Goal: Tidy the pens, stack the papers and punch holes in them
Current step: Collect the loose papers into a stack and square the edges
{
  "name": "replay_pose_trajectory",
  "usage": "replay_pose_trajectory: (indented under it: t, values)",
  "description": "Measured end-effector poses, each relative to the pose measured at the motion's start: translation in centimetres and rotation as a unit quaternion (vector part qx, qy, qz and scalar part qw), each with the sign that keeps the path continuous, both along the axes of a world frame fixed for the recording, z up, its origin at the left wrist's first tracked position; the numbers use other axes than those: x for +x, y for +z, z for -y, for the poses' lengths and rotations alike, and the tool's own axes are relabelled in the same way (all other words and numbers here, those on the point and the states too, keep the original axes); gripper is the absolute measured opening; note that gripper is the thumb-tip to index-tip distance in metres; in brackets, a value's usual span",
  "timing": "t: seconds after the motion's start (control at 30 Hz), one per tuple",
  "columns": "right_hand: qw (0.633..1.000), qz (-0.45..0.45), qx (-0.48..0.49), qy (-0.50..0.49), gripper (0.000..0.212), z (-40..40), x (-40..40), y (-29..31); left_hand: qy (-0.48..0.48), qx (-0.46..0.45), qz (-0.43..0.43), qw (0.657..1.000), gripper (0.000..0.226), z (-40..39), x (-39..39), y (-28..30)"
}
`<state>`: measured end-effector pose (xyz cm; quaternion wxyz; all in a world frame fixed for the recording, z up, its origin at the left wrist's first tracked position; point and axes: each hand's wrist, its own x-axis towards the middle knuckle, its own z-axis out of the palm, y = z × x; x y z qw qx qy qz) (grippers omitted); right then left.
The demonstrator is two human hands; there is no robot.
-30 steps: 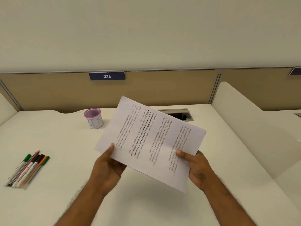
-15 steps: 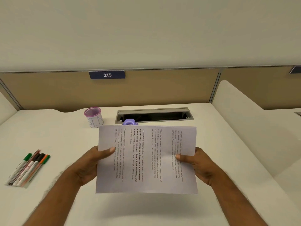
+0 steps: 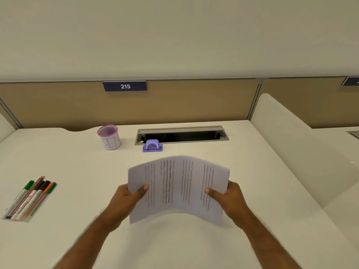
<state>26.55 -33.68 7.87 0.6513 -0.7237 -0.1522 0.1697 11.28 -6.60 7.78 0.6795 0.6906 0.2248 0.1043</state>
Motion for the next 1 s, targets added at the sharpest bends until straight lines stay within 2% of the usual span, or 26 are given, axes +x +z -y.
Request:
replay_pose_trajectory:
  t: [0.07,0.17,0.27,0.5,0.83,1.0]
  values:
    - [1.000,-0.020,-0.017,-0.007,0.013,0.3,-0.4,-1.3,-0.008,0.003,-0.022,1.000,0.035,0.5,-0.5,-1.5]
    - [0.999,-0.023,0.012,-0.035,0.017,0.4,-0.7,-1.7,0.018,0.000,0.000,1.000,0.021,1.1,-1.0,-2.2]
    - [0.997,-0.002,0.039,-0.060,0.019,0.2,-0.7,-1.7,0.038,0.007,0.036,0.999,0.023,1.6,-1.0,-2.1]
    - [0.998,-0.001,0.019,-0.059,0.024,-0.3,-1.4,-3.0,0.031,0.024,0.034,0.999,0.018,2.6,-1.3,-3.1]
    - [0.999,-0.008,0.008,-0.051,0.027,-0.1,-1.1,-4.2,0.055,0.001,0.021,0.998,0.026,2.9,-1.0,-4.2]
    - [0.997,-0.017,0.006,-0.070,0.023,0.1,-0.5,-4.0,0.079,-0.043,0.013,0.996,0.021,2.4,-0.7,-3.9]
